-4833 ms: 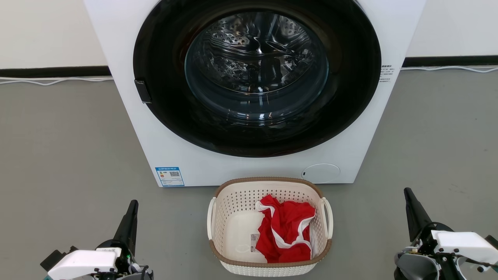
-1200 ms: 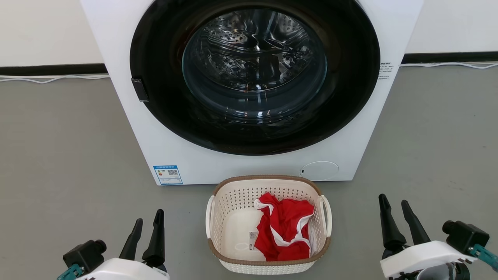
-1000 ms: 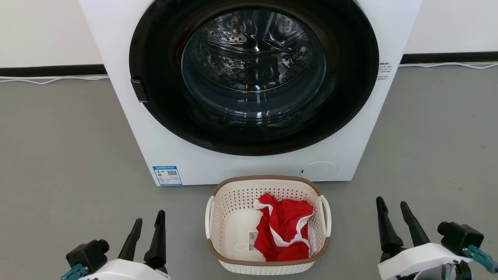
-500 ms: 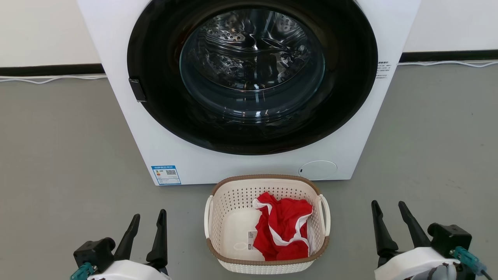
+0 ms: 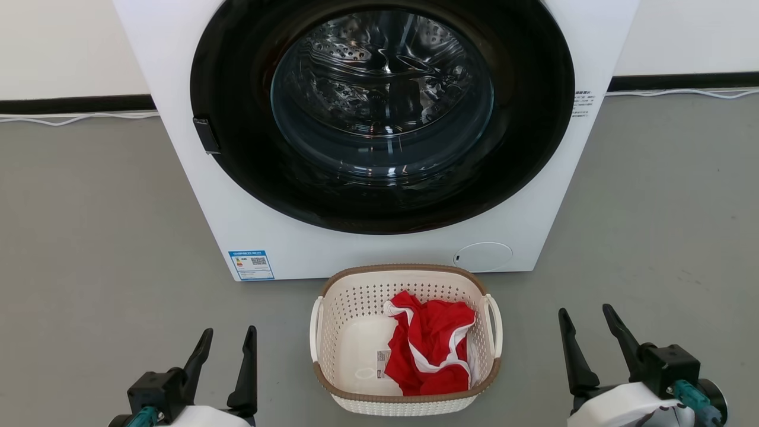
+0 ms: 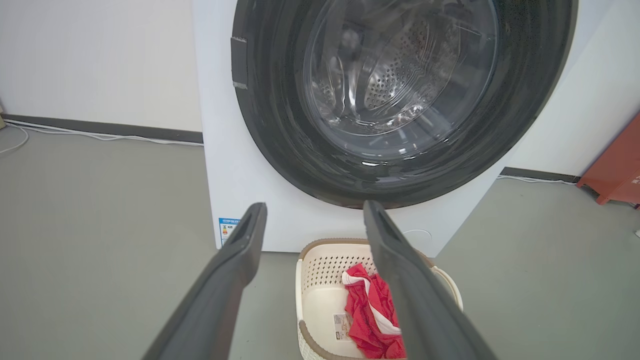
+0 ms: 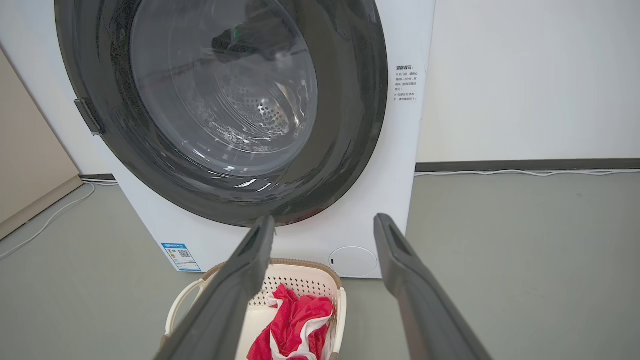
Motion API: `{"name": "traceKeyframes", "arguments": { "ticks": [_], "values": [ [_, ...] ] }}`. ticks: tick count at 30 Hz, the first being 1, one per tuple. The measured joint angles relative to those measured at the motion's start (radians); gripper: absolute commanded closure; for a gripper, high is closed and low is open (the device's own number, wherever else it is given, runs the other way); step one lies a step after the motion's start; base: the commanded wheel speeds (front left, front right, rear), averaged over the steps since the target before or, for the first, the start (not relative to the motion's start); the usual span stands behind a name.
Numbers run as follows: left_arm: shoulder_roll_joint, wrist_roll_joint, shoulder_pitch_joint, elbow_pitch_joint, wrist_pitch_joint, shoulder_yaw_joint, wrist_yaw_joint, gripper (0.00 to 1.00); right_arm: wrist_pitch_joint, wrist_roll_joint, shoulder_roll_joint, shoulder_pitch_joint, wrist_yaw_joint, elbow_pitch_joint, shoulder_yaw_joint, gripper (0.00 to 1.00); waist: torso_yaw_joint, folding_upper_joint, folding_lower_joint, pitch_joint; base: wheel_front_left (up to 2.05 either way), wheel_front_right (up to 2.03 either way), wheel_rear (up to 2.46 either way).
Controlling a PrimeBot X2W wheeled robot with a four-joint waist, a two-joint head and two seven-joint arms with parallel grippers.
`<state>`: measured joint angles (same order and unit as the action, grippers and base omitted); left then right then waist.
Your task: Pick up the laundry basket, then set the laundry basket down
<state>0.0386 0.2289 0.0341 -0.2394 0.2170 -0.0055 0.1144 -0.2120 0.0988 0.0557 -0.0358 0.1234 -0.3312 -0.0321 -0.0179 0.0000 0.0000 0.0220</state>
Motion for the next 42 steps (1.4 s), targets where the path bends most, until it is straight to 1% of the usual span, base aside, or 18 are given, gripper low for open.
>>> {"name": "traceKeyframes", "arguments": {
  "ticks": [12,30,42],
  "values": [
    [0.002,-0.091,0.000,-0.018,0.034,0.003,0.000,0.00,-0.036,-0.142,-0.003,0.001,0.001,-0.012,-0.007,0.00,-0.002,0.0000,0.0000,0.007,0.00,0.00,0.00],
    [0.002,-0.089,0.000,-0.028,0.034,0.009,0.000,0.00,-0.036,-0.141,-0.006,0.001,0.001,-0.016,-0.018,0.00,-0.005,0.0000,0.0000,0.013,0.00,0.00,0.00],
    [0.002,-0.070,-0.017,-0.034,0.034,0.003,0.000,0.00,-0.036,-0.139,-0.007,-0.012,0.001,-0.031,-0.023,0.00,0.000,0.0000,0.0000,0.066,0.00,0.00,0.00]
  ]
}}
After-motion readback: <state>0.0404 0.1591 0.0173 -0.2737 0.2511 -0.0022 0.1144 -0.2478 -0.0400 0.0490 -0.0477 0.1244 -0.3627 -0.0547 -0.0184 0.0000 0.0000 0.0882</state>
